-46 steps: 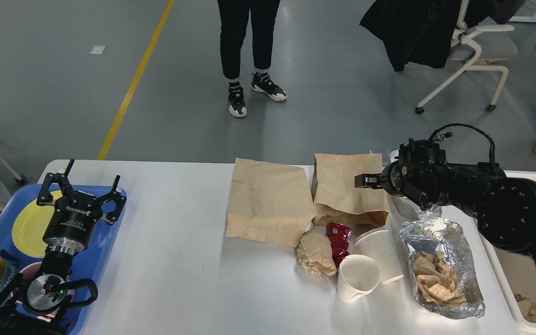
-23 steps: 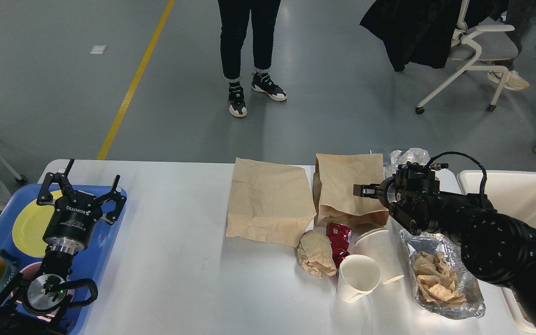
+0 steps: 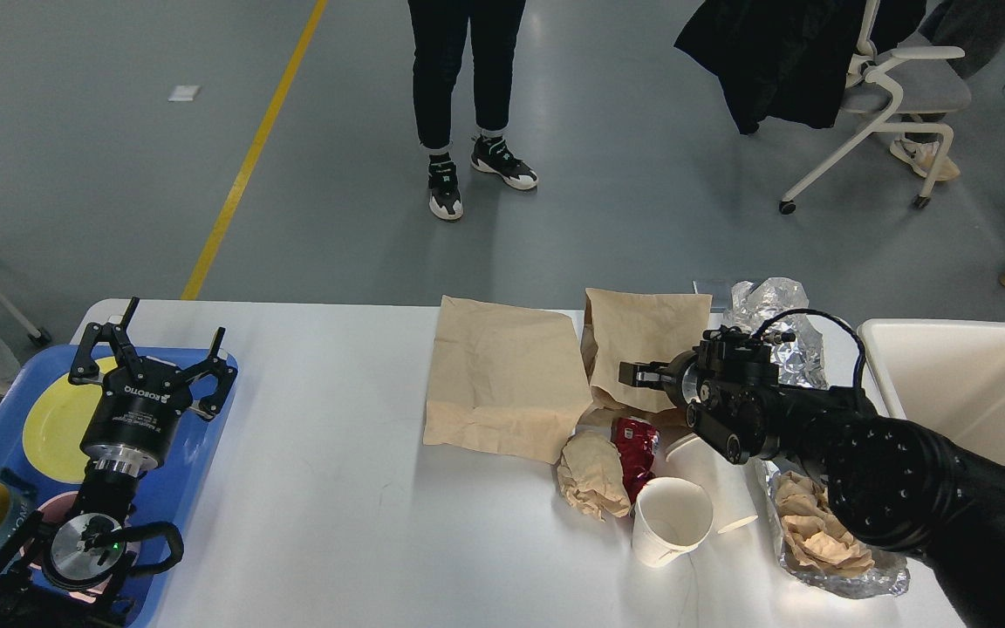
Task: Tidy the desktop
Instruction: 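Lift the brown paper bag and carry it toward the white bin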
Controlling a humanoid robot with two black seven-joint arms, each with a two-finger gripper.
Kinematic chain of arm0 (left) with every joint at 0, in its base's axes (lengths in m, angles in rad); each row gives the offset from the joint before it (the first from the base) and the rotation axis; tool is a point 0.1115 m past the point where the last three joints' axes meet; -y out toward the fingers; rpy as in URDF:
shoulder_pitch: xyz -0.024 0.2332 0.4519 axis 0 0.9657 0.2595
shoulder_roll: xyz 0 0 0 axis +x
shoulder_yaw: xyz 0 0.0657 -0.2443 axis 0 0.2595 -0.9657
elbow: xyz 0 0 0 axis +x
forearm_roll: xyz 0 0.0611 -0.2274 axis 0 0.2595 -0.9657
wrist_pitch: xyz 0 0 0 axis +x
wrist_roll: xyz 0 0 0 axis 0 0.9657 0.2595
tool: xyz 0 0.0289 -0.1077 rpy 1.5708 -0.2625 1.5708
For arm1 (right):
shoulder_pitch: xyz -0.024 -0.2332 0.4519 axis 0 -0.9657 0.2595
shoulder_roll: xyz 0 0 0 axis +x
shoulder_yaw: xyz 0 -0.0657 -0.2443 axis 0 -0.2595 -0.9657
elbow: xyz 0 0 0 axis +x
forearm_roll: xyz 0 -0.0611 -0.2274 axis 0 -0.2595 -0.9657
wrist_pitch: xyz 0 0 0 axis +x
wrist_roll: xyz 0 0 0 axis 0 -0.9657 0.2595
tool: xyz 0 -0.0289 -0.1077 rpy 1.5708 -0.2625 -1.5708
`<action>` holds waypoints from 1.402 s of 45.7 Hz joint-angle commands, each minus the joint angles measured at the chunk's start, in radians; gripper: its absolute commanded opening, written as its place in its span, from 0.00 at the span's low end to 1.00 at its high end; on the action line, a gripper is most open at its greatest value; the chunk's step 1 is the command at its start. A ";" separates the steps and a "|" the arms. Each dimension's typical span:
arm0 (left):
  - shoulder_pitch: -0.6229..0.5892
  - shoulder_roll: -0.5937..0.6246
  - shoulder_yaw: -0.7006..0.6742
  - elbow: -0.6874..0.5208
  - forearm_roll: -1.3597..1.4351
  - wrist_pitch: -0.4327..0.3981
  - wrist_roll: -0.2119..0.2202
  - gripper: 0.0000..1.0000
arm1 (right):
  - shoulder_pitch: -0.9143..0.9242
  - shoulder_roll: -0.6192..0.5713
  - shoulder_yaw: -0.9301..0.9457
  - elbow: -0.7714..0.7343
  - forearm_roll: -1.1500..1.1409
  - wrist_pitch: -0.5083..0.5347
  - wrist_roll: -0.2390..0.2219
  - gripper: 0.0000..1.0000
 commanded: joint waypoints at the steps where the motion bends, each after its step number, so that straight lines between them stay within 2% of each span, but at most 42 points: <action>1: 0.000 0.000 -0.001 0.000 0.000 0.000 0.000 0.96 | -0.034 0.015 -0.003 -0.004 -0.001 -0.056 0.001 0.95; 7: 0.000 0.000 -0.001 0.000 0.000 0.000 0.000 0.96 | -0.057 0.023 -0.005 -0.004 -0.033 -0.113 0.001 0.81; 11: 0.002 0.000 -0.001 0.000 0.000 0.000 0.000 0.96 | -0.058 0.019 -0.003 -0.004 -0.056 -0.116 -0.001 0.67; 13: 0.000 0.000 -0.001 0.000 0.001 0.000 0.000 0.96 | -0.058 0.019 -0.002 -0.004 -0.057 -0.115 -0.001 0.52; 16: 0.000 0.000 0.001 0.000 0.000 0.000 0.000 0.96 | -0.061 0.019 -0.002 -0.003 -0.058 -0.110 -0.008 0.17; 18: 0.000 0.000 -0.001 0.000 0.000 0.000 0.000 0.96 | -0.064 0.018 0.001 -0.003 -0.059 -0.107 -0.017 0.01; 26: 0.000 0.000 -0.001 0.000 0.000 0.000 0.000 0.96 | -0.064 0.015 0.004 0.002 -0.056 -0.099 -0.060 0.00; 36: 0.002 0.000 -0.001 0.000 0.000 0.000 0.000 0.96 | -0.058 0.015 0.003 0.007 -0.056 -0.099 -0.086 0.00; 53: 0.000 0.000 -0.001 0.000 0.000 0.000 0.000 0.96 | -0.038 0.015 0.006 0.024 -0.050 -0.096 -0.091 0.00; 59: 0.000 0.000 -0.001 0.000 0.000 0.000 0.000 0.96 | 0.030 0.009 0.012 0.103 -0.042 -0.089 -0.093 0.00; 64: 0.000 0.000 -0.001 0.001 0.000 0.000 0.002 0.96 | 0.161 -0.080 0.015 0.250 -0.030 -0.049 -0.093 0.00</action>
